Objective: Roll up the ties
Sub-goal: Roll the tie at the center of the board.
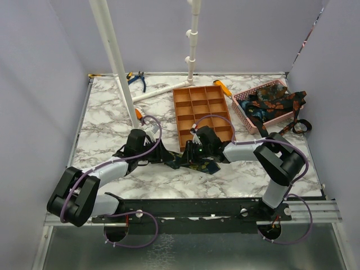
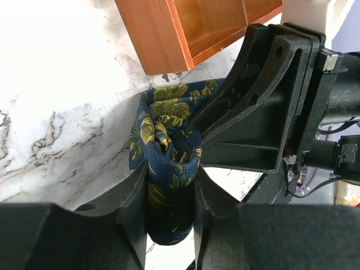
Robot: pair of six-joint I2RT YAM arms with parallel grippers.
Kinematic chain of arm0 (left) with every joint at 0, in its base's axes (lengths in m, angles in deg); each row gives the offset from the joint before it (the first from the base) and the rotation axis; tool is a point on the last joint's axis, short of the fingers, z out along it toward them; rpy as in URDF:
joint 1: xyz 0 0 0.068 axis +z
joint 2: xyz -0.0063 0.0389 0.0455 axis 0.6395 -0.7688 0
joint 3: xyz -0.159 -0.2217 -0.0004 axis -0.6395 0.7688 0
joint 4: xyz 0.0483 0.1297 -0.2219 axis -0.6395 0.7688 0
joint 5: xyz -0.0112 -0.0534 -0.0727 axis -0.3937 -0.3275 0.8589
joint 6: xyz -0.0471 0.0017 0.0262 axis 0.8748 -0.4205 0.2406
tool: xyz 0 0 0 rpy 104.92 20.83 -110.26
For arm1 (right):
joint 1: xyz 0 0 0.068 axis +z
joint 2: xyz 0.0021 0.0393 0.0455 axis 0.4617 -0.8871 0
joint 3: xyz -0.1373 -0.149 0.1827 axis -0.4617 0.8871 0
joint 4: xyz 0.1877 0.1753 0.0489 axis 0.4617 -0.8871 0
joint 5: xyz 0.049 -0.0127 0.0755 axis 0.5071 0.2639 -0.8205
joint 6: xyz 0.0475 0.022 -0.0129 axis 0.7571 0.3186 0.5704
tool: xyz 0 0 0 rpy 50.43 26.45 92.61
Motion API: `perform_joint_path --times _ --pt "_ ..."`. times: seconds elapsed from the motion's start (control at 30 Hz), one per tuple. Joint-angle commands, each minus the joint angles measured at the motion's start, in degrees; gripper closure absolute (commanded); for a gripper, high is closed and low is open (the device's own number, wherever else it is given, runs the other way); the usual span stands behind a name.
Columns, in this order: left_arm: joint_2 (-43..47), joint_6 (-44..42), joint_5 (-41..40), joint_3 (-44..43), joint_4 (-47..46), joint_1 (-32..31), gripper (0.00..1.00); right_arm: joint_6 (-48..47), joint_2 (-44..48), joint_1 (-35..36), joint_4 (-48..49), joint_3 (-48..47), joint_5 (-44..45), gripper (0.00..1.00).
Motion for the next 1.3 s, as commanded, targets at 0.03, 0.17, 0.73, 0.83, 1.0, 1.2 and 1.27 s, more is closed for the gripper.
perform_joint_path --times 0.03,0.17,0.73,0.83,1.0,1.2,1.27 --pt "4.7 0.7 -1.8 0.6 4.1 -2.1 0.89 -1.6 2.6 0.1 -4.0 0.6 3.1 0.64" --pt "6.4 1.9 -6.8 0.1 7.4 -3.0 1.0 -1.7 6.0 0.1 -5.7 1.2 4.2 0.58" --pt "10.9 12.5 -21.0 3.2 8.3 -3.6 1.0 -3.5 11.2 0.4 -11.8 7.2 17.3 0.71" --pt "11.5 14.0 -22.4 3.1 8.4 -3.6 1.0 -3.7 10.3 0.9 -12.2 7.6 17.3 0.74" --pt "11.4 15.8 -24.9 2.5 10.1 -3.6 1.0 -3.1 9.9 1.5 -12.2 9.1 17.2 0.79" --pt "10.9 15.5 -28.6 1.6 12.9 -3.6 1.0 -2.4 10.7 1.8 -11.8 11.3 17.3 0.81" --pt "9.7 13.4 -30.1 -1.0 17.1 -3.6 1.0 -2.2 11.0 2.0 -11.8 11.6 17.2 0.81"
